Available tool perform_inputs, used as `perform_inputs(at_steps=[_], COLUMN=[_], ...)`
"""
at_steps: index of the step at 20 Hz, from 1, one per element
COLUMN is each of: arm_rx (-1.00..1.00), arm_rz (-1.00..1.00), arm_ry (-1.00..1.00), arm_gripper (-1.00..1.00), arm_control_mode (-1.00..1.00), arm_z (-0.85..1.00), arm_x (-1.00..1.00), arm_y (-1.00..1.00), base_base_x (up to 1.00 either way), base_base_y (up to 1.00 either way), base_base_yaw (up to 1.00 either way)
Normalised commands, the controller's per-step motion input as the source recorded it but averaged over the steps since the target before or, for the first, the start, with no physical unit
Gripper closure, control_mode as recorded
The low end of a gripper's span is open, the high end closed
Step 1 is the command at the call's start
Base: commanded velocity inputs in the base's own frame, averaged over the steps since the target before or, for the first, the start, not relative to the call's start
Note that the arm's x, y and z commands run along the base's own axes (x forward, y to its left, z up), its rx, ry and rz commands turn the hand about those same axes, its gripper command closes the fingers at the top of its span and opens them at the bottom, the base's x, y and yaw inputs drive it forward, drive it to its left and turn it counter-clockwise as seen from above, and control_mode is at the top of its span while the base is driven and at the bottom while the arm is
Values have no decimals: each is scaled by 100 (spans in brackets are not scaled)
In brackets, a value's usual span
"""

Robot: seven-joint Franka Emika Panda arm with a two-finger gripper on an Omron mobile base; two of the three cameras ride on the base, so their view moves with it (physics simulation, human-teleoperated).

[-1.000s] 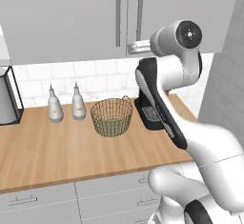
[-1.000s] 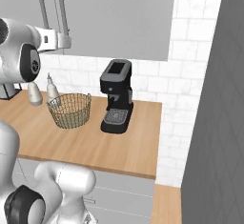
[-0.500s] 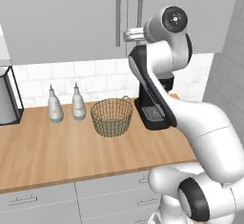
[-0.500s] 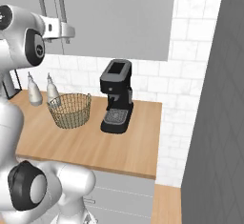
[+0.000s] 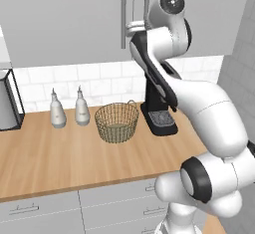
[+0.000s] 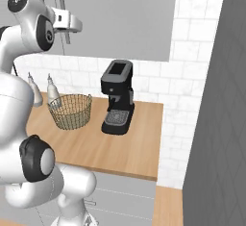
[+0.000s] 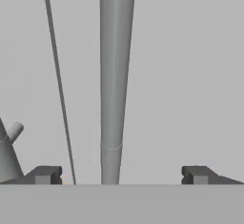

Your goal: Open the cabinet, pick up the bread from the cabinet and place it in the basket. Then move the basket to the dining counter.

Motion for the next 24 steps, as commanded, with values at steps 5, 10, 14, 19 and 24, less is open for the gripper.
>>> perform_inputs(at_steps=[5,10,14,19,24], arm_rx=[0,0,0,0,0], arm_rz=[0,0,0,0,0], arm_ry=[-10,0,0,0,0], arm_gripper=[-100,-100,-100,-100,100], arm_control_mode=[-100,-100,-100,-100,-100], arm_z=[0,0,0,0,-9], arm_x=[13,21,27,30,30], arm_y=[0,0,3,11,7], base_base_x=[0,0,0,0,0], base_base_y=[0,0,0,0,0], base_base_yaw=[0,0,0,0,0])
